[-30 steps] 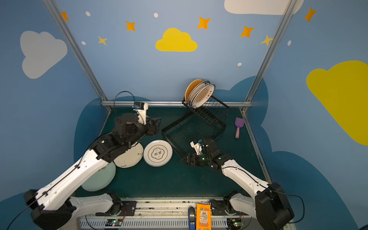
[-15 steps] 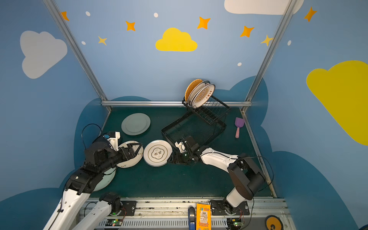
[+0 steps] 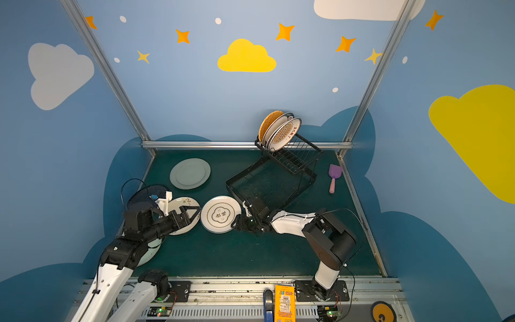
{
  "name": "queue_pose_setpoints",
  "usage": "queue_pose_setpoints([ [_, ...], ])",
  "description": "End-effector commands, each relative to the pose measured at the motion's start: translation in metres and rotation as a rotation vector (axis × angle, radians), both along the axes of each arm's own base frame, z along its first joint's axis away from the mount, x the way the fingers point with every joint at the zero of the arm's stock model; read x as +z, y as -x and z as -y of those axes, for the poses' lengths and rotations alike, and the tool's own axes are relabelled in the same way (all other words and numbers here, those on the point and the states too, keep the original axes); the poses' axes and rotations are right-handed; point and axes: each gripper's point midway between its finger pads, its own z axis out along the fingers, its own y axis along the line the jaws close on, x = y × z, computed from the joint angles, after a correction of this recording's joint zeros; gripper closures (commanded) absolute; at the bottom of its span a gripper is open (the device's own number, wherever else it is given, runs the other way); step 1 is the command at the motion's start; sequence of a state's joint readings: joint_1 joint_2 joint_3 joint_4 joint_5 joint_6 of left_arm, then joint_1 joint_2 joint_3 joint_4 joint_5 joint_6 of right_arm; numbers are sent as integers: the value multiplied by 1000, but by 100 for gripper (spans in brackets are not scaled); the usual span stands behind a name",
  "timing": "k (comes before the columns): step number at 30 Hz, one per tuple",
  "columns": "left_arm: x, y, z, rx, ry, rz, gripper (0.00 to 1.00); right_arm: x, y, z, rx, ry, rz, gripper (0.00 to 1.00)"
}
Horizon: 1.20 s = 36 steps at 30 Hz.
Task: Load the plates into the dish rack
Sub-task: 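Push the white cloud-text plate toward the rack edge and grasp its rim with right gripper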
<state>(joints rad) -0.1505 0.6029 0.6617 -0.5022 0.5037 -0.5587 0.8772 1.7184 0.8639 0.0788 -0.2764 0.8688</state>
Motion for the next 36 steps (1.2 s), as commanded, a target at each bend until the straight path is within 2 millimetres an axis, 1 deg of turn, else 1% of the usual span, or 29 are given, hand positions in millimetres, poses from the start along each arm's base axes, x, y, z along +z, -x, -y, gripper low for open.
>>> queue_pose_setpoints([
  [1,6,0,-1,5,9,33,0,-18,-9,2,-125,43,-10,35],
  [9,9,1,-3,19,13,59,0,-40,-15,-10,-268,29,-63,44],
  [12,10,2,-4,24,18,66,0,-46,-19,-12,-315,24,-75,49],
  [14,11,3,-4,23,19,72,0,-51,-21,-10,-350,27,-90,51],
  [19,13,4,-5,28,14,85,0,-60,-18,-15,-375,31,-113,55],
  [21,12,4,-5,29,14,85,0,-65,-16,-16,-378,37,-125,59],
  [24,12,4,-7,38,11,87,0,-66,-15,-13,-379,52,-123,64],
  [29,13,4,-9,51,4,95,0,-60,-16,-9,-364,85,-94,72],
  [32,14,5,-10,56,1,103,0,-62,-15,-9,-358,89,-102,77],
  [36,16,6,-11,61,2,112,0,-66,-13,-9,-358,95,-116,79],
])
